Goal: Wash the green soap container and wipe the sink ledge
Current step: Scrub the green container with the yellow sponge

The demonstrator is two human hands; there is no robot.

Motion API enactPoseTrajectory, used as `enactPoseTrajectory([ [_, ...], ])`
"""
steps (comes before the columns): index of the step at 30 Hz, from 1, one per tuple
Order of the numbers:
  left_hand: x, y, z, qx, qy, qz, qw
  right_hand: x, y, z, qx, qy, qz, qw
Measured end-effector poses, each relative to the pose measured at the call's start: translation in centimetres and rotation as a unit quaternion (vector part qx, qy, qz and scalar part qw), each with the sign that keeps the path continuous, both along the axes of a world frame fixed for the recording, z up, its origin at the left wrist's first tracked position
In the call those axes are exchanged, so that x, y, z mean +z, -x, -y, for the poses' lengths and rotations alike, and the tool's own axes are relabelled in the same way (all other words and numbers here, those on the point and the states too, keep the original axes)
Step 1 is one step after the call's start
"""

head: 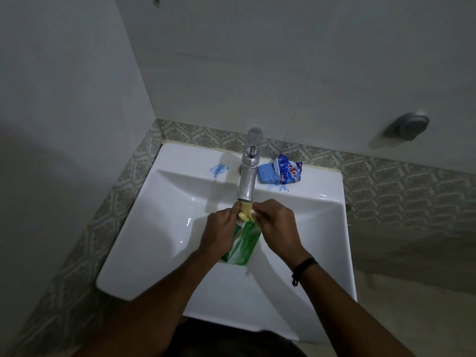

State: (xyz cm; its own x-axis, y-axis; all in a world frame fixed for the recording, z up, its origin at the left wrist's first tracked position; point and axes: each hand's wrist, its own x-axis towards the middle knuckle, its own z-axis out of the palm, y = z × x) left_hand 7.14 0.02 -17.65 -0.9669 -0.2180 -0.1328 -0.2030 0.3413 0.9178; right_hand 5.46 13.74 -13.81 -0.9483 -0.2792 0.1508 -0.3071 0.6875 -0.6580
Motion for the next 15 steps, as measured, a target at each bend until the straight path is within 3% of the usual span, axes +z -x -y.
enactPoseTrajectory([
  [4,0.0,-0.1,-0.4,-0.028,0.029,-0.024,0.999,-1.1,0.5,-1.6,-0.017,-0.044,0.031,0.998],
  [9,0.0,0.2,0.0,-0.011,0.024,-0.01,1.0,-0.3,0.0,-0.2,0.02,0.0,-0.009,1.0],
  [12,0.8,0.1,-0.9,-0.011,0.009,0.018,1.0,-0.8,0.8,-0.9,-0.025,-0.041,0.006,0.999],
  [15,1.0,1.0,-0.9,0.067,-0.035,0.076,0.994,-0.4,-0.3,-0.7,-0.025,-0.018,-0.039,0.999],
])
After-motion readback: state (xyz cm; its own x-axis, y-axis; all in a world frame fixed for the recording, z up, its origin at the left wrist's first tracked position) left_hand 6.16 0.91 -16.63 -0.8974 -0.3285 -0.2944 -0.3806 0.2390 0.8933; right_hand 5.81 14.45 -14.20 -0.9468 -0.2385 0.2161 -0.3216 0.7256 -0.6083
